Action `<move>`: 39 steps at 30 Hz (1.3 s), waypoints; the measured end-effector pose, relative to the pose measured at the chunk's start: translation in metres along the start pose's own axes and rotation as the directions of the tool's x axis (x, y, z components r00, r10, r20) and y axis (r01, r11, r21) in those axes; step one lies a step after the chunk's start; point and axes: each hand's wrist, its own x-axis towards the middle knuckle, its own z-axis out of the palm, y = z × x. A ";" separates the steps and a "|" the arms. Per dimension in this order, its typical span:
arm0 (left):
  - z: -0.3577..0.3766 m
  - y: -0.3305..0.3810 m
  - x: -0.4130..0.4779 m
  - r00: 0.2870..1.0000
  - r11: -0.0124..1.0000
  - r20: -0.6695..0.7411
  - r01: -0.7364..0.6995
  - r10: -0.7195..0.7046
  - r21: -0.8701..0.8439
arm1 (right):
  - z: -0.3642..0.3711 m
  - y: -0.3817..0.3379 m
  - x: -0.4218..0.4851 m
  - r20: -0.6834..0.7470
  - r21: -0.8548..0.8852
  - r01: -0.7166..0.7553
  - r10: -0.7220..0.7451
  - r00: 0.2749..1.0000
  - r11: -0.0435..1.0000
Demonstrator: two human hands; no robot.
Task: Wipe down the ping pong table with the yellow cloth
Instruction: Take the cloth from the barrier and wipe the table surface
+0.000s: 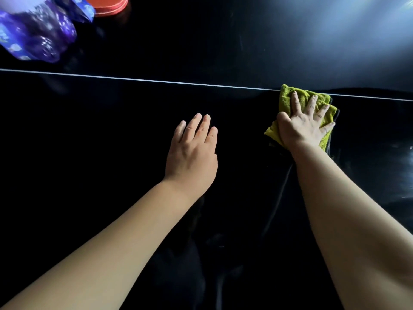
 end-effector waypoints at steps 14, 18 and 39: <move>-0.036 -0.117 -0.066 0.965 0.968 -0.081 0.250 -0.251 -0.029 | 0.047 -0.191 -0.100 -0.003 -0.084 0.460 -0.462 0.887 0.884; -0.046 -0.163 -0.090 0.936 0.940 -0.089 0.339 -0.341 -0.043 | 0.061 -0.256 -0.140 0.017 -0.093 0.518 -0.519 0.855 0.850; -0.095 -0.338 -0.233 0.857 0.863 -0.102 0.506 -0.505 -0.019 | 0.111 -0.461 -0.270 0.059 -0.137 0.728 -0.728 0.683 0.672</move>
